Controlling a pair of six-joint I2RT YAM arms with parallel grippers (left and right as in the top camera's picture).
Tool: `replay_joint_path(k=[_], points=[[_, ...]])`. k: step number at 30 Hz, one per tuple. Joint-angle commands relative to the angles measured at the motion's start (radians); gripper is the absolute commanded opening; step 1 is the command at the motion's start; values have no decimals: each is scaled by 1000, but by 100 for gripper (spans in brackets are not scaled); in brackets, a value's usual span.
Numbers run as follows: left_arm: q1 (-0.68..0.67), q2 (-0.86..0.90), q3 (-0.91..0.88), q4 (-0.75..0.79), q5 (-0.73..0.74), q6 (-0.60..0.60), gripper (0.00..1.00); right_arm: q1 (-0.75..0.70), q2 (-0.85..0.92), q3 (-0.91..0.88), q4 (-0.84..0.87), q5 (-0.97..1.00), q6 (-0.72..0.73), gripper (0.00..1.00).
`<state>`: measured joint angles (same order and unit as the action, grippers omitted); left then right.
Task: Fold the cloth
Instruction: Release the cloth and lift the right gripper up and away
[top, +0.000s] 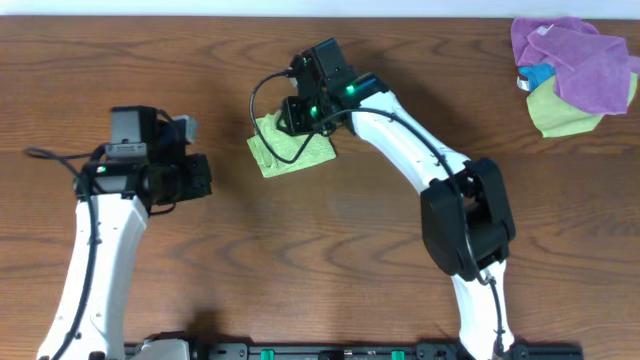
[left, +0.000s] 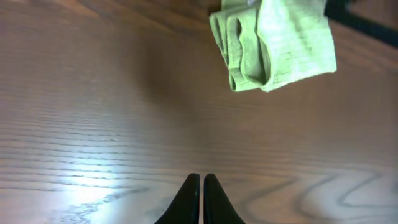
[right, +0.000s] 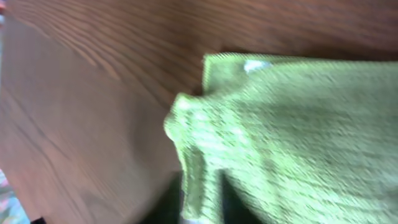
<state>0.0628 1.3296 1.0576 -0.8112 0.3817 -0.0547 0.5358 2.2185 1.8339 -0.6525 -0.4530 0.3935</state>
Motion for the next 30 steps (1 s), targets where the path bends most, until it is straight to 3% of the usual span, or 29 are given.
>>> replay_joint_path(k=[1,13,30], points=[[4,-22,13,-3,21,10,6,-6,7,19,-27,30,-18,2],[2,-22,13,0,36,10,6,61,29,18,45,121,-92,1],[2,-22,13,-4,47,12,6,61,124,18,114,82,-58,1]])
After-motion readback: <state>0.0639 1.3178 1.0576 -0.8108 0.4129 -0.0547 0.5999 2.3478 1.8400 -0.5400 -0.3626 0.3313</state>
